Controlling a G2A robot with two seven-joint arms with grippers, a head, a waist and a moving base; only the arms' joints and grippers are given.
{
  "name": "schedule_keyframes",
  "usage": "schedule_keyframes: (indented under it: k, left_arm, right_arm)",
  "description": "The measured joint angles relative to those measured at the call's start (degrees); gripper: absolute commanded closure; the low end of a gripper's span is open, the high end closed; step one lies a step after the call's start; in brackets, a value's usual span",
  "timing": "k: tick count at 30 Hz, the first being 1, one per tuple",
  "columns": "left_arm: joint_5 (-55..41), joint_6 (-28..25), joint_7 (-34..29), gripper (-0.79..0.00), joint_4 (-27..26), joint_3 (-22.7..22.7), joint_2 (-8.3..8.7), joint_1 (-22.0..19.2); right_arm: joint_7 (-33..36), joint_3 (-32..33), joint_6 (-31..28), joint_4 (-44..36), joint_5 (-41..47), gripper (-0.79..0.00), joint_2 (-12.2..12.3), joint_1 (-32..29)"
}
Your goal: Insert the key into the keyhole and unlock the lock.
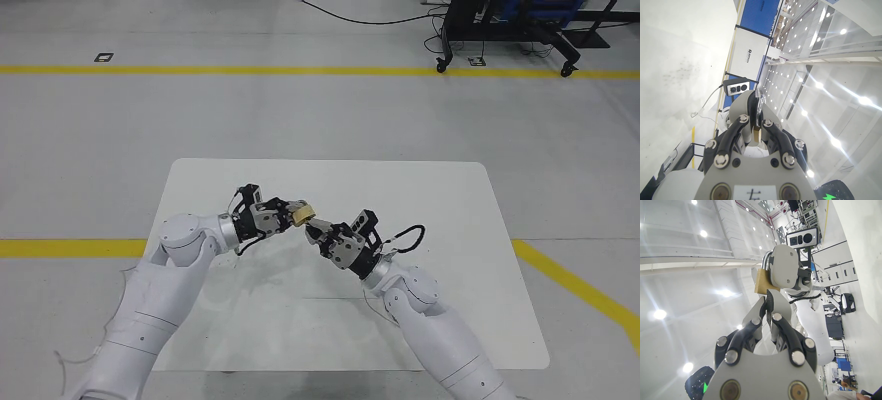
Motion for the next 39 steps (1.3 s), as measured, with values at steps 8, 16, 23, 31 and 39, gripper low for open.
schedule_keyframes:
  k: [8, 16, 23, 31, 39]
  left_arm:
    - [8.46, -11.48, 7.8, 0.0, -3.56, -0.87, 0.27, 1.74]
    - [14.25, -20.53, 12.69, 0.0, -6.43, -0.76, 0.27, 4.69]
    - [11.97, -18.36, 12.63, 0.0, -6.1, -1.35, 0.15, 4.74]
    - [12.78, -17.06, 11.43, 0.0, -6.49, -0.89, 0.07, 4.4]
    - [13.06, -17.29, 11.01, 0.0, -6.55, -0.66, -0.06, 4.3]
  right_arm:
    - [2.24, 1.19, 5.25, 0.73, 10.53, 0.0, -0.35, -0.36]
    - [6.28, 3.61, 12.97, 4.83, 21.58, -0.095, -0.39, 1.81]
    - [1.99, 4.46, -4.44, -1.3, 1.29, -0.785, 0.48, -1.92]
    - [-1.59, 6.39, -11.35, -5.85, -6.47, -0.785, 0.94, -4.97]
    - [-1.71, 6.59, -12.11, -6.27, -7.96, -0.686, 1.3, -4.31]
